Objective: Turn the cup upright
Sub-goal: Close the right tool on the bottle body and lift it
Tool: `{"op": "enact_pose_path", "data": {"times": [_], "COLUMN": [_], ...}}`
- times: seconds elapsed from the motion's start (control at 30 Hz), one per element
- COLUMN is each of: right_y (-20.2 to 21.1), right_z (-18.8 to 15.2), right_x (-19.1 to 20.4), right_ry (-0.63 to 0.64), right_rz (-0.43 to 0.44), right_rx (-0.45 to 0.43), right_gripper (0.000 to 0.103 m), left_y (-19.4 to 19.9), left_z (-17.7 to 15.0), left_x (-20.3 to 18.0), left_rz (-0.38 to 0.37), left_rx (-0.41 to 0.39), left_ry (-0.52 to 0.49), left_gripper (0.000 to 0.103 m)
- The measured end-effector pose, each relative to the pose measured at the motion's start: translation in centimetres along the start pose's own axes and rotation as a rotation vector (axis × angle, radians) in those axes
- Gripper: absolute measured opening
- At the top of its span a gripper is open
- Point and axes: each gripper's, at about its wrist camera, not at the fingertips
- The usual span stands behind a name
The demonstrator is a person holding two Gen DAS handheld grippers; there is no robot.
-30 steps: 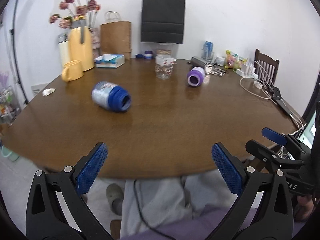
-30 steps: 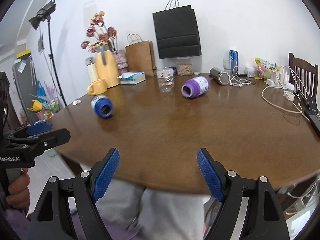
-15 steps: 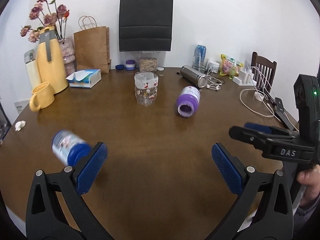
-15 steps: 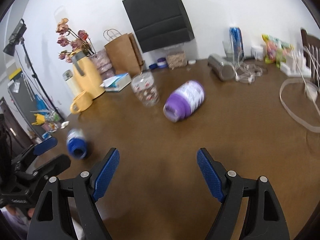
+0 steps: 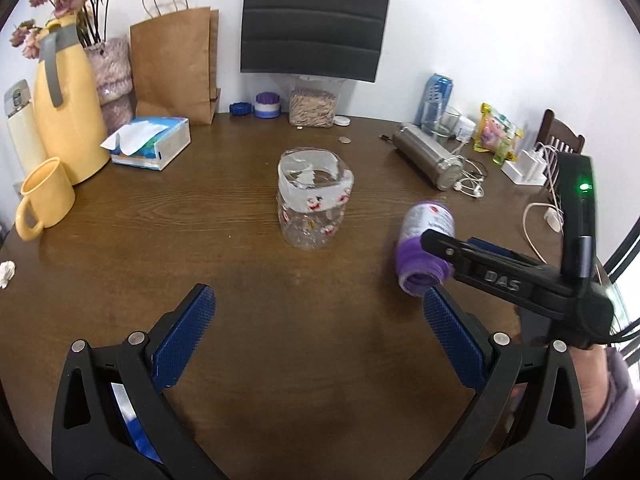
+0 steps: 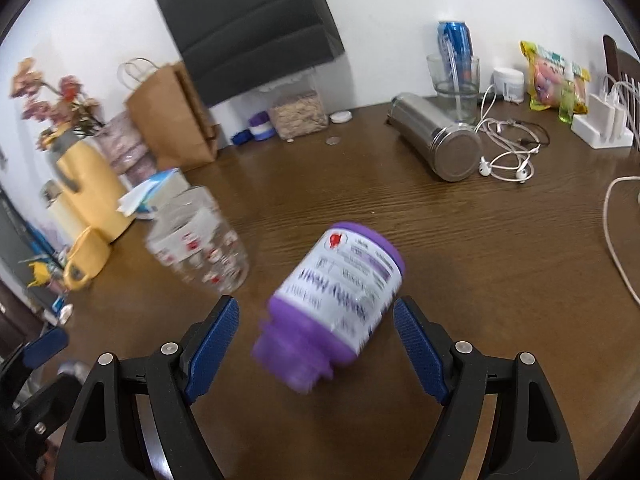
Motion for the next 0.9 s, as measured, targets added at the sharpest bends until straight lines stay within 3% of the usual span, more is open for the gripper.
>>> {"op": "enact_pose_path", "data": {"times": [0.07,0.13,0.23,0.33,0.57,0.73,0.83,0.9], "right_y": [-0.8,-1.1,-0.9,-0.1,4.5,7.3,8.0,7.9], "right_z": [-0.1,-0.3,-0.7,-1.8,-7.7,-10.9,-11.8,-12.1], "right_x": [0.3,0.4,0.4,0.6,3.2,4.1,4.1,3.7], "right_ry": [0.012,0.022,0.057,0.098,0.392,0.544,0.585,0.59], "right_rz": [-0.01,0.003,0.05,0.13,0.296,0.321,0.309,0.267], "right_rx": [-0.004,-0.006,-0.006,0.028,0.03,-0.012,-0.011,-0.008], "right_gripper": [0.083,0.074,0.067,0.067,0.067,0.067,0.068,0.068], "left_y": [-0.7,-1.0,-1.1,-1.1,-1.1,-2.4,-3.3,-3.8], "left_z": [0.5,0.7,0.7,0.8,0.4,-0.7,-1.7,-2.4], "left_x": [0.6,0.9,1.0,0.8,-0.2,-0.8,-1.0,-1.2], "left_rz": [0.005,0.006,0.01,0.01,-0.012,-0.043,-0.066,-0.067], "left_rx": [0.009,0.012,0.015,0.021,0.03,0.081,0.121,0.143], "left_ry": [0.017,0.025,0.026,0.025,0.003,0.002,0.006,-0.002], "left_gripper": [0.103,0.103,0.103,0.103,0.103,0.101,0.092,0.079]}}
Point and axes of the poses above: each gripper's, at about its wrist camera, not at the fingertips, and y roughly against the way its jaws point, x to its left, z to its top, and after that the axes turned 11 degrees about -z, right-handed
